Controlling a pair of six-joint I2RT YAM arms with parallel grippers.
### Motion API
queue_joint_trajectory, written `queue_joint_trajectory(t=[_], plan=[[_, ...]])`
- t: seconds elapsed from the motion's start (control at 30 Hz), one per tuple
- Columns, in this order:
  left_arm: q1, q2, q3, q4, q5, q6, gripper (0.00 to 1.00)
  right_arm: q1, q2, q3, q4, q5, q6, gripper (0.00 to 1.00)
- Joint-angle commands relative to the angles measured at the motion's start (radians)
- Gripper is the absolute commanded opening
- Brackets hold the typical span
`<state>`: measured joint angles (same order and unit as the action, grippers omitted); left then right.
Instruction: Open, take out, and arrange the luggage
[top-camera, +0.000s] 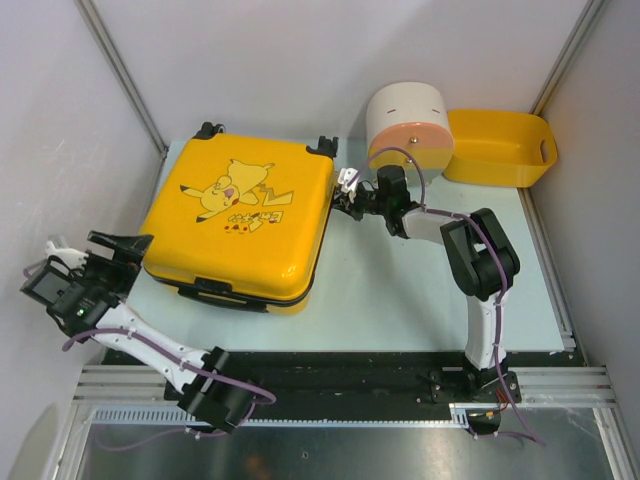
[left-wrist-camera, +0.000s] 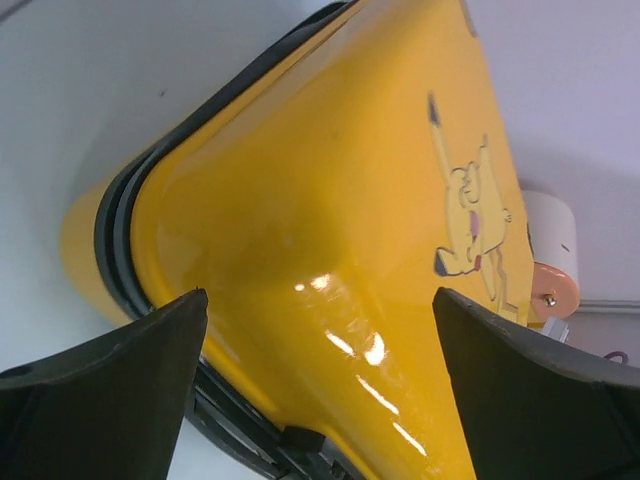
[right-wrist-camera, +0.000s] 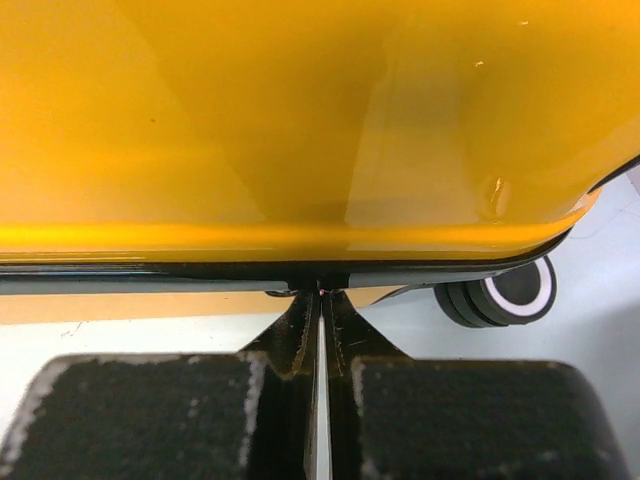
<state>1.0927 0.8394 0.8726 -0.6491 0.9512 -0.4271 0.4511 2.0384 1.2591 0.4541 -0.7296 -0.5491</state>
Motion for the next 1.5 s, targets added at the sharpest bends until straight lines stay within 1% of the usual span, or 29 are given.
queue_joint_trajectory(t=[0.0, 0.13, 0.17, 0.2, 0.23, 0.27, 0.3, 0.33, 0.37, 0.43, 0.47, 0.53, 0.57, 0.63, 0.67, 0.73, 0.8, 0.83, 0.9, 0.93, 1.0, 1.03, 1.13, 1.23, 1.3, 1.37, 1.4, 1.47], plan=[[0.004, 0.018, -0.037, -0.121, -0.045, 0.039, 1.00, 0.073, -0.027, 0.039, 0.038, -0.047, 0.012, 0.00], [-0.048, 0.087, -0.031, -0.023, -0.058, 0.030, 1.00, 0.083, -0.026, 0.039, 0.014, -0.053, 0.005, 0.00], [-0.109, 0.108, -0.009, 0.023, -0.077, 0.019, 1.00, 0.087, -0.026, 0.039, 0.009, -0.053, 0.000, 0.00], [-0.146, 0.147, 0.006, 0.046, -0.103, 0.014, 1.00, 0.093, -0.024, 0.039, 0.005, -0.053, 0.000, 0.00], [-0.183, 0.171, 0.023, 0.108, -0.136, 0.004, 1.00, 0.097, -0.021, 0.039, -0.006, -0.053, 0.000, 0.00], [-0.256, 0.196, 0.060, 0.139, -0.162, -0.015, 1.00, 0.101, -0.024, 0.039, -0.012, -0.051, -0.002, 0.00], [-0.290, 0.220, 0.084, 0.161, -0.192, -0.018, 1.00, 0.109, -0.024, 0.039, -0.018, -0.051, 0.000, 0.00], [-0.324, 0.283, 0.109, 0.190, -0.236, -0.022, 1.00, 0.113, -0.024, 0.039, -0.031, -0.051, 0.001, 0.00], [-0.382, 0.314, 0.165, 0.239, -0.259, -0.016, 0.99, 0.118, -0.029, 0.039, -0.037, -0.050, 0.008, 0.00], [-0.433, 0.428, 0.238, 0.270, -0.316, 0.008, 0.97, 0.130, -0.033, 0.039, -0.067, -0.045, 0.040, 0.00], [-0.471, 0.473, 0.315, 0.273, -0.328, 0.046, 0.97, 0.135, -0.043, 0.039, -0.080, -0.042, 0.049, 0.00], [-0.499, 0.535, 0.389, 0.272, -0.341, 0.094, 0.93, 0.159, -0.055, 0.039, -0.127, -0.044, 0.077, 0.00], [-0.523, 0.578, 0.451, 0.270, -0.348, 0.150, 0.93, 0.172, -0.072, 0.034, -0.141, -0.044, 0.083, 0.00], [-0.543, 0.592, 0.502, 0.261, -0.327, 0.224, 0.93, 0.207, -0.092, 0.025, -0.179, -0.041, 0.101, 0.00], [-0.568, 0.574, 0.511, 0.253, -0.301, 0.253, 0.93, 0.215, -0.101, 0.022, -0.184, -0.039, 0.116, 0.00], [-0.603, 0.535, 0.505, 0.238, -0.270, 0.347, 0.96, 0.233, -0.127, 0.010, -0.193, -0.033, 0.159, 0.00], [-0.669, 0.471, 0.488, 0.236, -0.256, 0.398, 0.99, 0.259, -0.151, 0.002, -0.199, -0.015, 0.179, 0.00], [-0.726, 0.452, 0.473, 0.226, -0.256, 0.448, 1.00, 0.270, -0.159, -0.003, -0.204, 0.017, 0.199, 0.00], [-0.786, 0.409, 0.460, 0.218, -0.267, 0.479, 1.00, 0.287, -0.181, -0.027, -0.198, 0.059, 0.242, 0.00], [-0.841, 0.400, 0.454, 0.210, -0.267, 0.514, 1.00, 0.287, -0.190, -0.036, -0.195, 0.099, 0.261, 0.00], [-0.888, 0.389, 0.451, 0.197, -0.266, 0.537, 0.99, 0.282, -0.216, -0.073, -0.192, 0.172, 0.281, 0.00], [-0.936, 0.389, 0.451, 0.192, -0.262, 0.560, 0.99, 0.275, -0.224, -0.088, -0.189, 0.197, 0.276, 0.00], [-1.019, 0.409, 0.454, 0.172, -0.292, 0.588, 0.98, 0.224, -0.241, -0.136, -0.155, 0.304, 0.261, 0.00], [-1.059, 0.440, 0.453, 0.169, -0.322, 0.582, 0.97, 0.153, -0.233, -0.153, -0.095, 0.390, 0.256, 0.00], [-1.059, 0.460, 0.451, 0.164, -0.339, 0.573, 0.96, 0.106, -0.225, -0.155, -0.031, 0.436, 0.245, 0.00], [-1.061, 0.487, 0.450, 0.158, -0.374, 0.582, 0.95, 0.072, -0.208, -0.155, 0.020, 0.438, 0.236, 0.00], [-1.061, 0.497, 0.448, 0.155, -0.382, 0.597, 0.95, 0.037, -0.201, -0.155, 0.071, 0.397, 0.227, 0.00], [-1.059, 0.524, 0.451, 0.148, -0.384, 0.611, 0.95, 0.008, -0.176, -0.155, 0.125, 0.333, 0.222, 0.00]])
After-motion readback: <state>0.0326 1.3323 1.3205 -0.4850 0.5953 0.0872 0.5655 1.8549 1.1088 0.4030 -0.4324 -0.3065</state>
